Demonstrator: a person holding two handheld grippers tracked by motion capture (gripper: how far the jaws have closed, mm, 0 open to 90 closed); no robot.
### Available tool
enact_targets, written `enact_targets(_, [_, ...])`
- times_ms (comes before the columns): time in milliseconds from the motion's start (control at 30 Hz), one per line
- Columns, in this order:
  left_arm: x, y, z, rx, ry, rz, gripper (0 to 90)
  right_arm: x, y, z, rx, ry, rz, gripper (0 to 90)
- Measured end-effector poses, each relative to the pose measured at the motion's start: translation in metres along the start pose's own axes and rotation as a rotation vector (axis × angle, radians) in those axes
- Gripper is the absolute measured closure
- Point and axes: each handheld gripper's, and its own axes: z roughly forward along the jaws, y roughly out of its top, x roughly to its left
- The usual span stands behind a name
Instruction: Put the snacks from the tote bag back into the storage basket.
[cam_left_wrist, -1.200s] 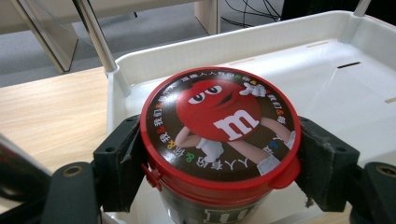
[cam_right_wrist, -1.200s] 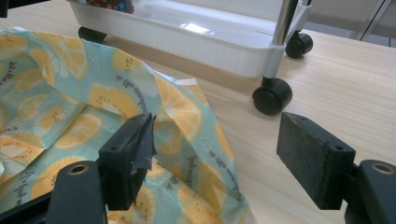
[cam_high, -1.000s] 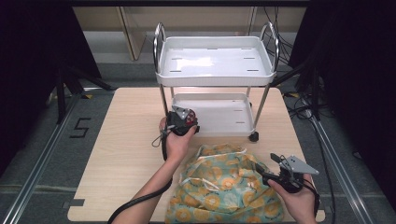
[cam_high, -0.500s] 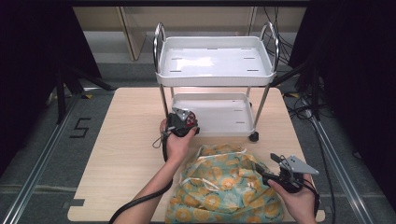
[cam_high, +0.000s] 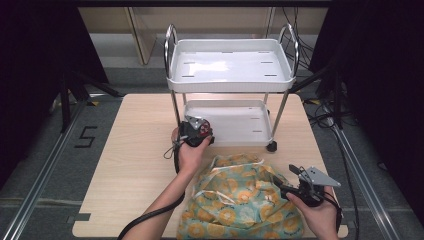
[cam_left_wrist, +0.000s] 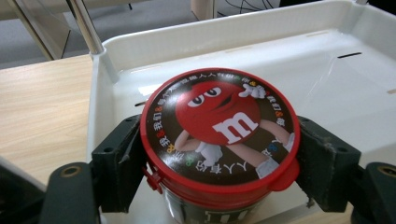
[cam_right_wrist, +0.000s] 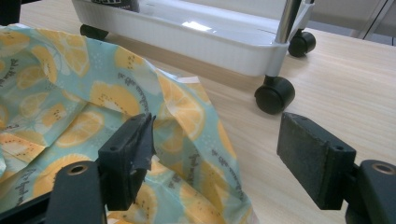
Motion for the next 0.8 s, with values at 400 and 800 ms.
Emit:
enact_targets(400, [-0.004, -0.001, -0.008, -0.048, -0.008, 0.013, 15.3, 0.001, 0.000, 0.000, 0.017, 0.005, 0.002, 27.5])
enact_targets(800, [-0.008, -0.002, -0.034, -0.065, -0.047, 0.036, 15.4, 0.002, 0.000, -0.001, 0.017, 0.004, 0.016, 27.5])
